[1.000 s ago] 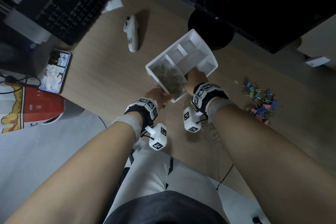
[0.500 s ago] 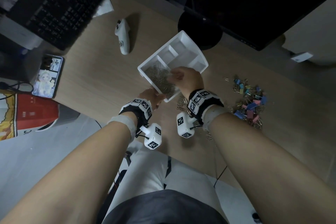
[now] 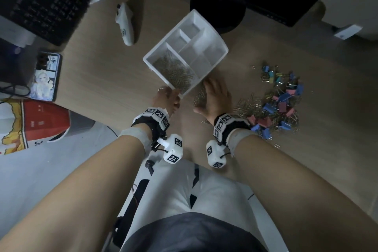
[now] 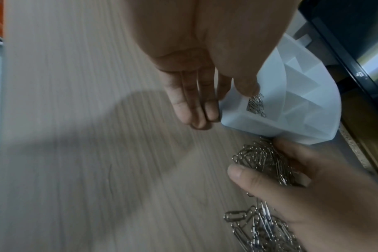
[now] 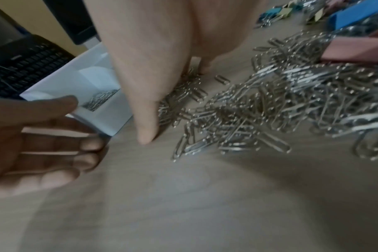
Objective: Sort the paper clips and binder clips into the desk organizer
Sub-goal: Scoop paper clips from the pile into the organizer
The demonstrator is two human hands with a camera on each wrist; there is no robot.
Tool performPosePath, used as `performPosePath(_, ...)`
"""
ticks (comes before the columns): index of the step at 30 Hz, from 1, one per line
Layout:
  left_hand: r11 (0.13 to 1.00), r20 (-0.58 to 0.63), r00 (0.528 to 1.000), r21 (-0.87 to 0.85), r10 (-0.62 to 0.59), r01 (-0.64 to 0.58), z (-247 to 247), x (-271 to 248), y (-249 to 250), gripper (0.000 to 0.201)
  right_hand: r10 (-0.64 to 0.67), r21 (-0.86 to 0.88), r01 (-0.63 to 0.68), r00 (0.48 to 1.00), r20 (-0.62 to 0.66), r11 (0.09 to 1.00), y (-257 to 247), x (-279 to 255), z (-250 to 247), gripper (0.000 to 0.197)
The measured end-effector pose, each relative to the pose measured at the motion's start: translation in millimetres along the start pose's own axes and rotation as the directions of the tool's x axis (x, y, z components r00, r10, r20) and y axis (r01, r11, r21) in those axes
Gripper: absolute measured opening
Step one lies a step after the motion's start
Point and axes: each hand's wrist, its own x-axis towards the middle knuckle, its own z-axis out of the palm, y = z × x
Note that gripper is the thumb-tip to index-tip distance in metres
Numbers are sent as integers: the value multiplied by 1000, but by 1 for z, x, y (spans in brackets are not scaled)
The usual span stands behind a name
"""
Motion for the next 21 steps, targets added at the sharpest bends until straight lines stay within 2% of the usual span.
performPosePath(1, 1000, -17, 1000, -13, 16, -17, 0, 2, -4, 13, -5, 11, 6, 999, -36, 1000, -3, 1, 1, 80)
performPosePath(4, 991, -47, 992, 67, 120, -117, 0, 0, -11, 22, -44, 71, 52, 993, -111, 996, -8, 4, 6, 47)
performPosePath(6, 990, -72, 989, 72, 128, -123, 3, -2, -12, 22, -48, 112, 63, 990, -134, 992, -6, 3, 7, 30)
performPosePath(8, 983, -131, 979, 119, 153, -138, 5, -3, -15, 35, -37, 125, 51, 993, -110, 991, 2, 2, 4, 19)
performPosePath(11, 969, -148, 970, 185, 193, -165, 9, -1, -26, 50, -66, 60, 68, 997, -26, 996, 20, -4, -4, 17)
performPosePath(15, 959, -137, 970, 229, 202, -168, 19, -15, -31, 57, -12, 84, 15, 999, -31, 996, 34, -17, -10, 9)
performPosePath(21, 957, -97, 971, 216, 220, -196, 33, -30, -33, 24, -13, 24, 14, 999, -32, 1000, 51, -23, -17, 14)
